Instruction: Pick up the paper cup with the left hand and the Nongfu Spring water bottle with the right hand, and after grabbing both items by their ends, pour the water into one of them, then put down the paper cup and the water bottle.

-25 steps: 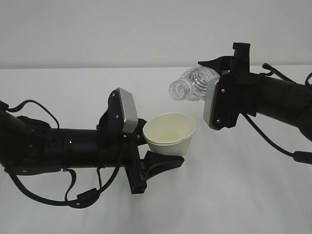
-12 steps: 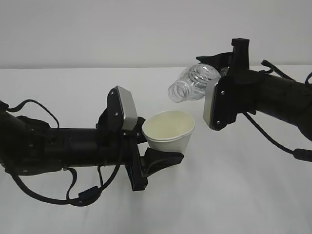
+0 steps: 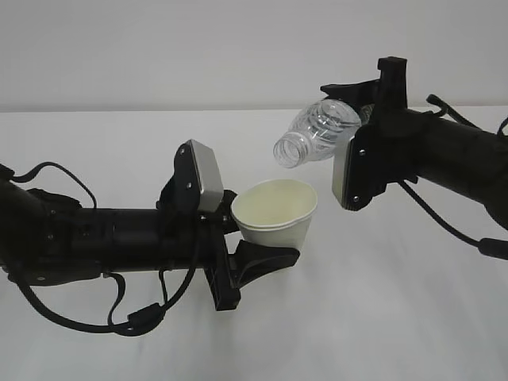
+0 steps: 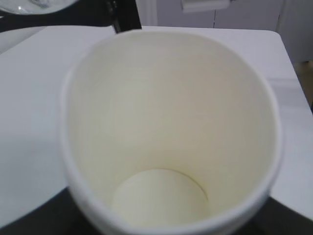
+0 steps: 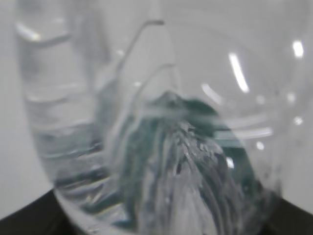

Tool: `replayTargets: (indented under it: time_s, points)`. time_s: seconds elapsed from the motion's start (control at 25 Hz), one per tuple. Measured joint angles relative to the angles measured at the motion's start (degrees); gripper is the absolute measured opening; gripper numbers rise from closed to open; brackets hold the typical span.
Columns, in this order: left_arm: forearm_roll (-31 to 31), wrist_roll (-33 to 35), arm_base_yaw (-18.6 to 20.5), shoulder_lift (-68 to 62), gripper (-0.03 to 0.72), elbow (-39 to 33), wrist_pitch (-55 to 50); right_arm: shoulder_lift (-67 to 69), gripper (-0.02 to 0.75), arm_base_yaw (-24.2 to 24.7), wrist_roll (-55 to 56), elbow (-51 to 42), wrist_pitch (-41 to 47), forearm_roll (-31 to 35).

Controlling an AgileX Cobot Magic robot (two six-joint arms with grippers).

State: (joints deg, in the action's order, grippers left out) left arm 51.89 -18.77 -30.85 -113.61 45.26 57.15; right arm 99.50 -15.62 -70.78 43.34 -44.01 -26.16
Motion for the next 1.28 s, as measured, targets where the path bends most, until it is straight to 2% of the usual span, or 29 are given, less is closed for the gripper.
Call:
replayTargets:
  time_s: [0.8, 1.28]
  points:
    - [2.4, -1.2, 0.0, 0.0, 0.416, 0.0, 1.6, 0.0, 0.472, 0.0, -3.7, 0.0, -2.1, 1.9]
    - [1.5, -1.2, 0.0, 0.0, 0.414, 0.0, 1.6, 0.0, 0.472, 0.0, -5.4, 0.0, -3.1, 2.1]
